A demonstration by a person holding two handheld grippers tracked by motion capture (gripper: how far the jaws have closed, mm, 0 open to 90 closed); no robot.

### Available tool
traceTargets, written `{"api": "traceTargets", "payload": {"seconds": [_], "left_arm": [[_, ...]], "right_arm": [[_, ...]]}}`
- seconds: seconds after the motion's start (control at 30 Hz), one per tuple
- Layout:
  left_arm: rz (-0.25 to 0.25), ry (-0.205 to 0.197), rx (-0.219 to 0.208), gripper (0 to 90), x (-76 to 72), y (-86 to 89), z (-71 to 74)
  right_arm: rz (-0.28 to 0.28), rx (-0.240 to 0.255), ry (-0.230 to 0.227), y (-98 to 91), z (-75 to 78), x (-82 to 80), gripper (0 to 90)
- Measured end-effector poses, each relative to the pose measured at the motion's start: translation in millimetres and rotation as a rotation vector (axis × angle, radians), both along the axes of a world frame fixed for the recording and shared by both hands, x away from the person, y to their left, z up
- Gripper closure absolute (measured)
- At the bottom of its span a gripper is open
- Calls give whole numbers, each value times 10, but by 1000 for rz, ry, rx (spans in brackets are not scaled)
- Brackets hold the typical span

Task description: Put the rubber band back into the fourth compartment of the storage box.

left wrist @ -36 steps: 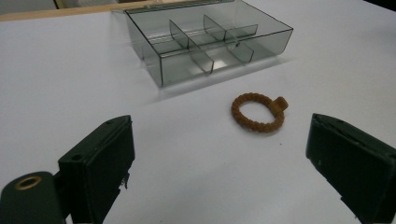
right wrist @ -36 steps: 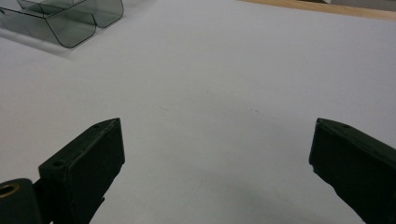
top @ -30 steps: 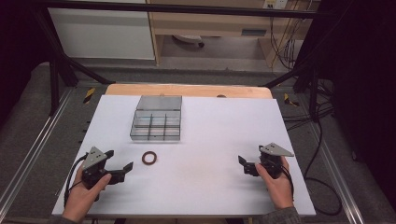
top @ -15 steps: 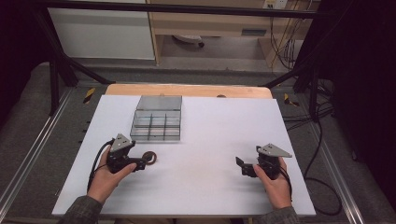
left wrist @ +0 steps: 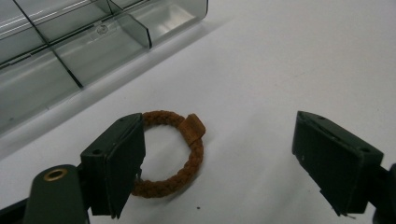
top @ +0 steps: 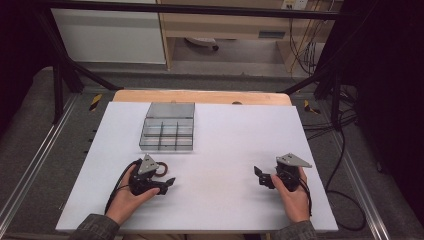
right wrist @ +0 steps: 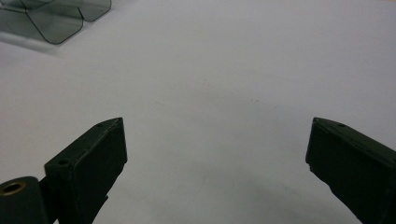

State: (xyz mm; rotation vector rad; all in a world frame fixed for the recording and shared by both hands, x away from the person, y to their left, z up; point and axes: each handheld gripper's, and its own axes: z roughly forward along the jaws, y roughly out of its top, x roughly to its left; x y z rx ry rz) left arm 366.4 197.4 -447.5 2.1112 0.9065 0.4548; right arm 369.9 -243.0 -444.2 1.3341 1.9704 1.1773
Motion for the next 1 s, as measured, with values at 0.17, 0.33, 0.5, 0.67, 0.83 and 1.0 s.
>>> {"api": "traceTargets", "payload": {"seconds": [0.17, 0.33, 0.5, 0.67, 0.83, 1.0], "left_arm": [[14, 1, 2, 200, 20, 17, -6], [8, -3, 4, 275, 18, 21, 1], [-2, -8, -6, 399, -4, 58, 27], [-6, 0, 8, 471, -12, 62, 20], [9, -10, 44, 518, 24, 20, -3], [44, 6, 55, 597, 85, 27, -55]], "right_arm": [[27, -15, -8, 34, 19, -21, 65], [71, -43, -17, 101, 48, -59, 63], [58, -46, -1, 83, 26, -41, 63], [58, -50, 6, 84, 17, -22, 64], [68, -63, 10, 101, 8, -15, 64], [76, -61, 19, 112, 0, -15, 63]]}}
